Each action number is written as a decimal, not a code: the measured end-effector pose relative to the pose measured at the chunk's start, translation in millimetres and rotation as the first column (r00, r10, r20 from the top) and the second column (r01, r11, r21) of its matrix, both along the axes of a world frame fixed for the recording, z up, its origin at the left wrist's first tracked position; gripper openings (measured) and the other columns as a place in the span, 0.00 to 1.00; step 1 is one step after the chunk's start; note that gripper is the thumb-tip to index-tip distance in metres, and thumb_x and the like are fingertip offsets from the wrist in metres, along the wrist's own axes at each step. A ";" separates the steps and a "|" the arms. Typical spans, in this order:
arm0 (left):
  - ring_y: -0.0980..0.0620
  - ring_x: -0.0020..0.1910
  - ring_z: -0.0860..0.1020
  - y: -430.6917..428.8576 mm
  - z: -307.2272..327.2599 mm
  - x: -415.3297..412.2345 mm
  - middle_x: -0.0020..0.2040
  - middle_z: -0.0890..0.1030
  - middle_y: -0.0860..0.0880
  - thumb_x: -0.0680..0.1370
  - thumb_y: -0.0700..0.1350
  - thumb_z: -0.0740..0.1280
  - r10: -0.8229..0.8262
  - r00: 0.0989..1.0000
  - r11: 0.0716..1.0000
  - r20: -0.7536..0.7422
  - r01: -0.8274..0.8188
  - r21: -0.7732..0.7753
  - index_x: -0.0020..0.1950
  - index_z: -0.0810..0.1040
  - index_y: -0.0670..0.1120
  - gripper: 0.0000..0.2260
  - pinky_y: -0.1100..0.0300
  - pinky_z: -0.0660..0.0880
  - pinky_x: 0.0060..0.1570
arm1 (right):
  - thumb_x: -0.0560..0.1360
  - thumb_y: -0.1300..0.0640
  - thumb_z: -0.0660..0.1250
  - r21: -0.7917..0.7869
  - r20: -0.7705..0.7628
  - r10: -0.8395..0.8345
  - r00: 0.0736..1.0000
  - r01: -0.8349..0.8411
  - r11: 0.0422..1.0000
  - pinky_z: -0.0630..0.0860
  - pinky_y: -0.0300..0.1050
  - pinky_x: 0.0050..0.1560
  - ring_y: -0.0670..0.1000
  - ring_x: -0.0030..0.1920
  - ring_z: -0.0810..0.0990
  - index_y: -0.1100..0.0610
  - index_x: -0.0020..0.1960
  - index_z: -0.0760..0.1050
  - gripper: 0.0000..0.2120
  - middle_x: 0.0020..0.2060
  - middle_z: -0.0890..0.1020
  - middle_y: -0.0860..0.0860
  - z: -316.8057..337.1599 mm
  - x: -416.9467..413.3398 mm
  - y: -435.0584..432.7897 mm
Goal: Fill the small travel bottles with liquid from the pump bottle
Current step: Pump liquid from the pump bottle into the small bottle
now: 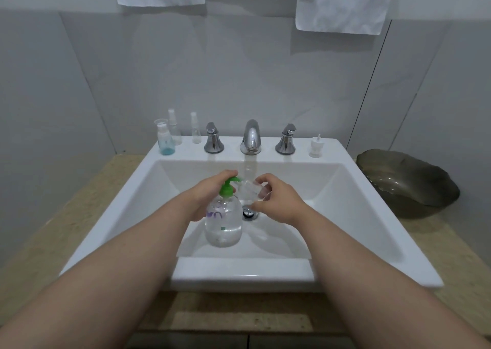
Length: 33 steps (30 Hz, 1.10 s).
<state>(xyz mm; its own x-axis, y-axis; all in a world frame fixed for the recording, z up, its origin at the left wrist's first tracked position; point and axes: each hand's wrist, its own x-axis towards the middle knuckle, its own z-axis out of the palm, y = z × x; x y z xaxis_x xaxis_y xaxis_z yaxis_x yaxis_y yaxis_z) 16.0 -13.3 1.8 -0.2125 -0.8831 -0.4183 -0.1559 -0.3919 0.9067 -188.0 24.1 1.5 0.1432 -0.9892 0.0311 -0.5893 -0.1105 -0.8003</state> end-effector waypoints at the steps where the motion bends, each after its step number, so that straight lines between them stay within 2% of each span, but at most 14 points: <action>1: 0.48 0.41 0.81 0.4 0.3 1.2 0.45 0.81 0.47 0.77 0.62 0.71 -0.021 0.999 1.000 -0.030 0.021 0.009 0.51 0.81 0.48 0.17 0.54 0.76 0.49 | 0.71 0.60 0.75 0.022 0.018 0.001 1.000 -0.002 1.000 0.72 0.37 0.37 0.48 0.41 0.78 0.50 0.59 0.72 0.21 0.46 0.78 0.49 0.9 0.2 0.9; 2: 0.47 0.41 0.82 -0.3 -0.8 2.6 0.45 0.83 0.46 0.75 0.62 0.72 -0.035 0.998 0.999 -0.045 0.035 0.009 0.53 0.82 0.47 0.19 0.52 0.77 0.51 | 0.70 0.62 0.73 0.043 0.043 0.000 0.999 -0.002 0.999 0.73 0.38 0.37 0.49 0.41 0.78 0.50 0.58 0.71 0.20 0.47 0.79 0.50 1.8 0.1 1.9; 4: 0.44 0.46 0.83 -1.7 -4.6 4.2 0.49 0.85 0.44 0.68 0.64 0.74 -0.010 1.000 1.000 -0.020 0.010 -0.003 0.58 0.83 0.46 0.27 0.48 0.78 0.59 | 0.70 0.64 0.70 0.070 0.090 -0.019 0.996 0.012 0.997 0.74 0.41 0.38 0.51 0.41 0.78 0.52 0.56 0.71 0.18 0.47 0.79 0.52 2.4 -1.1 3.2; 6: 0.44 0.50 0.83 -1.1 -8.4 4.7 0.53 0.85 0.45 0.62 0.70 0.74 0.030 0.999 0.999 0.037 -0.029 -0.021 0.60 0.83 0.47 0.36 0.47 0.77 0.61 | 0.70 0.65 0.69 0.089 0.129 -0.053 0.990 0.042 0.995 0.74 0.42 0.38 0.51 0.40 0.78 0.53 0.55 0.72 0.16 0.45 0.80 0.52 1.7 -2.8 3.3; 8: 0.45 0.55 0.81 0.0 -12.7 7.0 0.56 0.86 0.48 0.58 0.78 0.72 0.037 0.996 0.999 0.087 -0.037 -0.007 0.56 0.85 0.52 0.38 0.46 0.74 0.65 | 0.70 0.66 0.68 0.117 0.196 -0.078 0.978 0.055 0.992 0.74 0.43 0.40 0.50 0.40 0.79 0.54 0.53 0.72 0.14 0.42 0.81 0.52 1.1 -3.7 3.0; 10: 0.45 0.57 0.80 0.6 -12.7 11.5 0.58 0.86 0.48 0.58 0.82 0.67 0.015 0.996 1.000 0.088 -0.017 0.016 0.48 0.86 0.54 0.37 0.44 0.70 0.70 | 0.70 0.66 0.67 0.147 0.260 -0.097 0.961 0.060 0.987 0.76 0.46 0.43 0.51 0.40 0.79 0.55 0.53 0.74 0.14 0.39 0.81 0.51 0.4 -4.5 1.7; 13: 0.43 0.58 0.80 -1.2 -11.5 18.1 0.61 0.85 0.46 0.61 0.82 0.62 -0.027 0.999 0.998 0.043 0.025 0.054 0.47 0.89 0.50 0.40 0.45 0.70 0.67 | 0.72 0.65 0.67 0.186 0.332 -0.136 0.933 0.077 0.979 0.77 0.48 0.43 0.51 0.41 0.79 0.58 0.55 0.76 0.13 0.37 0.81 0.52 1.4 -5.0 -0.6; 15: 0.43 0.59 0.80 -1.7 -12.5 19.9 0.62 0.84 0.47 0.61 0.82 0.63 -0.057 0.998 0.996 0.033 0.055 0.064 0.49 0.89 0.49 0.40 0.46 0.70 0.67 | 0.72 0.63 0.67 0.216 0.384 -0.167 0.908 0.087 0.972 0.76 0.47 0.42 0.52 0.40 0.79 0.60 0.55 0.77 0.12 0.36 0.80 0.52 3.5 -4.8 -0.9; 18: 0.44 0.54 0.80 -3.5 -13.8 19.4 0.57 0.84 0.46 0.61 0.78 0.66 -0.056 0.998 0.996 0.012 0.055 0.074 0.49 0.88 0.47 0.37 0.48 0.73 0.60 | 0.71 0.58 0.67 0.244 0.480 -0.187 0.857 0.075 0.967 0.75 0.45 0.37 0.54 0.39 0.80 0.60 0.51 0.79 0.10 0.37 0.81 0.53 7.6 -4.7 -1.3; 21: 0.45 0.53 0.80 -4.3 -14.7 17.6 0.56 0.84 0.45 0.62 0.76 0.67 -0.037 0.999 0.996 -0.007 0.037 0.077 0.50 0.88 0.45 0.37 0.48 0.74 0.62 | 0.76 0.60 0.62 0.292 0.533 -0.219 0.817 0.066 0.954 0.73 0.44 0.34 0.55 0.35 0.78 0.61 0.50 0.79 0.08 0.39 0.80 0.57 9.3 -4.5 -2.1; 26: 0.44 0.51 0.81 -5.6 -16.5 15.9 0.55 0.84 0.42 0.66 0.73 0.68 -0.015 0.999 0.997 -0.049 0.019 0.076 0.54 0.86 0.42 0.36 0.51 0.77 0.55 | 0.76 0.58 0.61 0.374 0.522 -0.286 0.804 0.085 0.923 0.67 0.42 0.29 0.53 0.28 0.72 0.60 0.54 0.78 0.11 0.37 0.82 0.57 12.1 -4.8 -1.7; 29: 0.44 0.50 0.81 -6.5 -17.0 15.1 0.54 0.83 0.42 0.67 0.72 0.68 -0.009 0.998 0.997 -0.062 0.013 0.075 0.54 0.86 0.41 0.36 0.51 0.77 0.54 | 0.75 0.55 0.61 0.421 0.468 -0.314 0.826 0.104 0.901 0.60 0.40 0.29 0.51 0.26 0.64 0.56 0.52 0.78 0.11 0.37 0.84 0.54 15.0 -6.0 1.0; 33: 0.43 0.51 0.81 -6.8 -18.0 13.0 0.53 0.84 0.41 0.74 0.71 0.66 -0.002 0.998 0.998 -0.059 0.006 0.055 0.55 0.85 0.41 0.33 0.51 0.77 0.54 | 0.74 0.55 0.61 0.473 0.497 -0.357 0.791 0.097 0.876 0.56 0.39 0.27 0.50 0.27 0.59 0.57 0.50 0.77 0.10 0.37 0.84 0.56 14.8 -5.7 1.6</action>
